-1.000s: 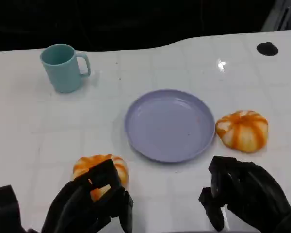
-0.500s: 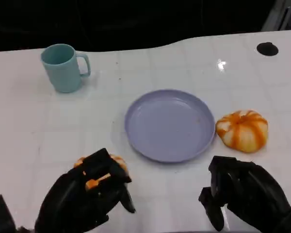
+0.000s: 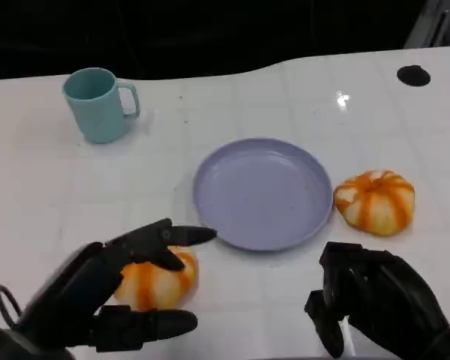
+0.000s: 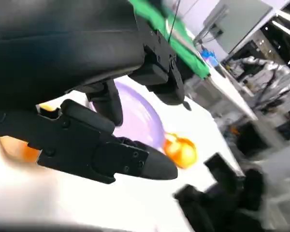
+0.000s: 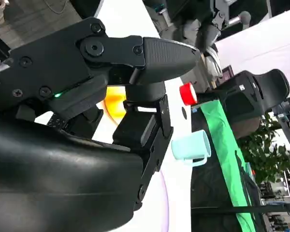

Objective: Grasp the bread from the table and place it into the plate.

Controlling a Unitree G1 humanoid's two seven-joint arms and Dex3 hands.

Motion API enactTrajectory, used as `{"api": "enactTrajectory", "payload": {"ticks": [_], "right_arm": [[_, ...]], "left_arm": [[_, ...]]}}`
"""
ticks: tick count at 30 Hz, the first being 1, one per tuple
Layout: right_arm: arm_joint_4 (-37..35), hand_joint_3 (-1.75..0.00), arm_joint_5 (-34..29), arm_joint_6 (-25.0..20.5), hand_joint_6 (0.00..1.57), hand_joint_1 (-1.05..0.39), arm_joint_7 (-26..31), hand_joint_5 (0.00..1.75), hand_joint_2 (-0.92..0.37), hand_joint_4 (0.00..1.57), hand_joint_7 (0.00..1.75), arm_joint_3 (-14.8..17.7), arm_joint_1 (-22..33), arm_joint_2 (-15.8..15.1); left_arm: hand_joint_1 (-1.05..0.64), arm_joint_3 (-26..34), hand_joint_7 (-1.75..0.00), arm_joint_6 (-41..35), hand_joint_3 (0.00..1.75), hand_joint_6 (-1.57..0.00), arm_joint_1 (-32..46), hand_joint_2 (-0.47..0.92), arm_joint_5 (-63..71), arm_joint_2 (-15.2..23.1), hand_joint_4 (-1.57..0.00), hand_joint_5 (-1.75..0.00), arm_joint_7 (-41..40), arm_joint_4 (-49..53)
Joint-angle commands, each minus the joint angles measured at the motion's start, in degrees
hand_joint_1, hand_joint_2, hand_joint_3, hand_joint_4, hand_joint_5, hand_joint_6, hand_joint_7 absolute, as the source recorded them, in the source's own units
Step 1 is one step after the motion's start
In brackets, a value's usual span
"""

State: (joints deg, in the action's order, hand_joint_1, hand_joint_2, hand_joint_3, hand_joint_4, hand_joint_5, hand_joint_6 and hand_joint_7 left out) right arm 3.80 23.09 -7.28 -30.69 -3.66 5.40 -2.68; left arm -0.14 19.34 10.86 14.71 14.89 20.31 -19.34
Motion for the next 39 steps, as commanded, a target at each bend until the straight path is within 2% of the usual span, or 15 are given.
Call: {"api": "enactTrajectory", "payload": {"ticks": [1,9,14,21,31,36,39], "right_arm": [[0.85,-0.57,-0.41,0.39,1.03,-0.94,0.4,1.65,-0.81,1.21,1.51,-0.12,0.32,-0.31],[-0.12,-0.6,-0.54,0.54,1.03,-0.94,0.47,1.65,-0.8,1.22,1.52,-0.13,-0.38,-0.04],[-0.18,-0.62,-0.53,0.07,1.03,-0.94,0.6,1.64,-0.78,1.21,1.51,-0.01,-0.5,-0.09],[0.05,-0.64,-1.2,0.78,1.04,-0.95,0.81,1.66,-0.76,1.21,1.51,-0.2,0.02,-0.08],[0.86,-0.63,-1.23,1.03,1.04,-0.95,0.73,1.67,-0.77,1.21,1.51,-0.51,1.1,-0.34],[1.1,-0.61,-0.91,0.67,1.06,-0.96,0.96,1.67,-0.77,1.23,1.52,-0.44,1.15,-0.29],[1.27,-0.62,-0.64,0.61,1.05,-0.95,0.69,1.66,-0.77,1.23,1.51,-0.4,1.15,-0.45]], "left_arm": [[-0.69,0.35,-0.06,1.36,0.09,-0.4,-0.37,0.92,14.98,3.21,-0.28,-0.7,-6.53,-2.39],[-0.72,-3.27,-0.01,-6.49,0.06,-0.38,-3.13,0.92,34.17,7.73,-0.24,-0.49,-4.61,-4.03],[-0.74,-7.52,0.0,-10.35,0.03,-0.32,-6.28,0.92,39.95,8.41,-0.33,-0.31,-3.3,-1.14],[-0.75,-12.39,0.0,-14.1,0.02,-0.29,-11.74,0.91,42.1,8.76,-0.36,-0.27,-1.8,6.7],[-0.72,-18.87,0.0,-17.65,0.01,-0.3,-17.28,0.92,42.81,8.04,-0.37,-0.19,-4.23,20.75],[-0.64,-20.8,-0.02,-17.19,0.01,-0.36,-18.47,0.92,41.83,8.73,-0.44,-0.18,-7.25,26.09],[-0.47,-21.1,-0.07,-14.59,0.03,-0.5,-19.36,0.92,40.04,8.8,-0.58,-0.24,-12.37,30.23]]}}
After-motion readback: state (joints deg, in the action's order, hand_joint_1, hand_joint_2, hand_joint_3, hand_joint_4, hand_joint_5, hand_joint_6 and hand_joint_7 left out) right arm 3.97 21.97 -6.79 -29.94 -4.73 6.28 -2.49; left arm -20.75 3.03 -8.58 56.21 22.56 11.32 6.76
